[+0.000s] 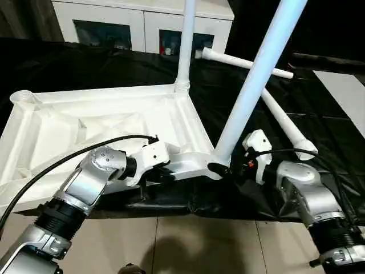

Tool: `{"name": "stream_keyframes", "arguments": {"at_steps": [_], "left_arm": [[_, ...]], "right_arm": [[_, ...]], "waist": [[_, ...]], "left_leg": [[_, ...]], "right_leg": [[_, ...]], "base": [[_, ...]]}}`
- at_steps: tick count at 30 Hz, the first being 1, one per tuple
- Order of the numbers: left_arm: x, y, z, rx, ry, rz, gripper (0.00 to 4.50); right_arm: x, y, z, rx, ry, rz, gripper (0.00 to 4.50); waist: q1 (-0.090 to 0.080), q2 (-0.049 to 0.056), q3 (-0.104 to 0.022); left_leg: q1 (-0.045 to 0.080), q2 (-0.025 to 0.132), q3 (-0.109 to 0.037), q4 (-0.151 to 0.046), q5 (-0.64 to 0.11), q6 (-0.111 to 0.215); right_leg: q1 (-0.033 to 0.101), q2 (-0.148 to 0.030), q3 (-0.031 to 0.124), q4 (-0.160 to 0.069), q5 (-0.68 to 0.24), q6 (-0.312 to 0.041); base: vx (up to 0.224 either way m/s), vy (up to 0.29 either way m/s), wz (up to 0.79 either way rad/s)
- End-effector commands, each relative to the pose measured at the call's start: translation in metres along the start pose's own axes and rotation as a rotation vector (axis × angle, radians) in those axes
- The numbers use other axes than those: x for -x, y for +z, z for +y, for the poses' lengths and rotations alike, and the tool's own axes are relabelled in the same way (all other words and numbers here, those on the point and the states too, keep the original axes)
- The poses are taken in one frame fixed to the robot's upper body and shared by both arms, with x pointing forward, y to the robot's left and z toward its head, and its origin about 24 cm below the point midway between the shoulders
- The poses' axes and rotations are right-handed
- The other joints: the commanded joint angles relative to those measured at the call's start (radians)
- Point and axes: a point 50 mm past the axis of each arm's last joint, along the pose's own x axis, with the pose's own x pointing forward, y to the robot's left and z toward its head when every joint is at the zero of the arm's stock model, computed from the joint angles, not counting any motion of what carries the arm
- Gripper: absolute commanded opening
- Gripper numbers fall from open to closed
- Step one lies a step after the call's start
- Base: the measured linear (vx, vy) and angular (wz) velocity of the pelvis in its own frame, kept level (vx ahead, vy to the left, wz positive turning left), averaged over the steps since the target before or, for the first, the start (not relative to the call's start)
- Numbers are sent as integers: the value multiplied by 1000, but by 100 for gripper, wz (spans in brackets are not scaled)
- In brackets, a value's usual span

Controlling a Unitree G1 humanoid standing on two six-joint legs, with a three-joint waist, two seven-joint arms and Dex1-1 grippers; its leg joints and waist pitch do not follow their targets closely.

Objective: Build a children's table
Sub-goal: Rotate leg to tighten

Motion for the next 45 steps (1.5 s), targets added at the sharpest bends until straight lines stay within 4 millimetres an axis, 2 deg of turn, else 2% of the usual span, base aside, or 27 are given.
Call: {"name": "stream_keyframes", "arguments": {"at_steps": [1, 3, 5, 8, 9, 21, 25, 27, 30, 33, 35, 36, 37, 38, 39, 41, 42, 45], "left_arm": [[-2, 7, -2, -48, -8, -15, 0], [-1, 7, -1, -49, -6, -14, 0], [-1, 7, -1, -49, -4, -15, 0], [-1, 6, -1, -48, -2, -14, 0], [-1, 6, -1, -48, -3, -14, 0], [-2, 6, 0, -53, 4, -13, 0], [-2, 5, 0, -50, 10, -10, 0], [-3, 4, 5, -6, 57, -24, 0], [-5, 5, 12, 46, 117, -54, 0], [-11, 8, 24, 107, 209, -88, 0], [-14, 8, 29, 125, 255, -84, 0], [-17, 9, 31, 137, 283, -84, 0], [-17, 9, 32, 142, 289, -85, 0], [-24, 14, 39, 197, 362, -98, 0], [-25, 15, 40, 204, 371, -100, 0], [-36, 25, 46, 282, 472, -116, 0], [-38, 27, 47, 288, 481, -118, 0], [-58, 47, 46, 324, 542, -169, 0]], "right_arm": [[0, 3, -4, 28, -9, 2, 442], [-2, 2, -4, 34, -7, 9, 442], [-3, 2, -4, 34, -9, 10, 417], [-4, 3, -5, 32, -11, 3, 405], [-4, 2, -5, 32, -9, 4, 383], [-6, -2, -4, 47, 6, 15, 286], [-6, -3, -4, 41, -1, 11, 273], [-10, -6, -8, -8, -90, 6, 270], [-15, -9, -13, -67, -196, 5, 269], [-27, -13, -15, -161, -341, 0, 269], [-35, -15, -14, -213, -401, -2, 268], [-38, -15, -12, -236, -421, -3, 268], [-39, -15, -12, -239, -428, -3, 268], [-50, -17, -9, -275, -528, 9, 268], [-51, -17, -9, -280, -541, 11, 268], [-66, -20, -4, -333, -681, 39, 268], [-67, -20, -3, -338, -694, 41, 267], [-89, -15, 10, -379, -750, 35, 267]], "waist": [[2, -1, -68], [2, 0, -67], [1, 0, -67], [2, 1, -68], [1, 1, -69], [1, 3, -68], [1, 3, -69], [0, 2, -69], [-4, 3, -67], [-4, 1, -63], [-6, 3, -62], [-6, 1, -63], [-5, 2, -63], [-10, 3, -61], [-7, 2, -62], [-8, 3, -63], [-6, 1, -63], [-1, 1, -67]], "left_leg": [[18, 19, 4, -61, -168, 43], [17, 19, 4, -61, -168, 42], [16, 19, 3, -61, -171, 41], [16, 18, 3, -60, -173, 40], [16, 18, 3, -59, -167, 41], [17, 18, 3, -60, -181, 40], [16, 18, 2, -60, -175, 41], [16, 17, 3, -60, -179, 41], [19, 16, 3, -63, -205, 19], [21, 14, 2, -67, -252, -7], [23, 14, 1, -69, -263, -15], [23, 15, 0, -70, -275, -22], [24, 16, -1, -70, -279, -23], [22, 16, 1, -72, -283, -24], [24, 14, -2, -72, -284, -32], [30, 15, 1, -71, -288, -41], [32, 14, 2, -70, -299, -39], [29, 13, 5, -67, -276, -27]], "right_leg": [[55, -45, 45, -71, -39, -231], [54, -45, 46, -69, -46, -229], [53, -44, 46, -69, -48, -227], [53, -45, 47, -69, -50, -227], [54, -44, 47, -68, -38, -228], [53, -44, 47, -69, -47, -228], [53, -43, 47, -68, -38, -229], [52, -43, 47, -68, -42, -231], [49, -44, 47, -74, -96, -227], [44, -46, 48, -86, -205, -191], [40, -47, 49, -89, -231, -185], [41, -47, 48, -92, -252, -171], [39, -47, 49, -92, -255, -168], [33, -48, 51, -92, -250, -167], [36, -47, 49, -92, -258, -164], [30, -46, 51, -92, -257, -165], [28, -46, 51, -94, -258, -161], [29, -47, 53, -93, -213, -155]], "base": [[0, 0, 0], [0, 0, 0], [0, 0, 0], [0, 0, 0], [0, 0, 0], [0, 0, 0], [0, 0, 0], [0, 0, 0], [0, 0, 0], [0, 0, 0], [0, 0, 0], [0, 0, 0], [0, 0, 0], [0, 0, 0], [0, 0, 0], [0, 0, 0], [0, 0, 0], [0, 0, 0]]}}
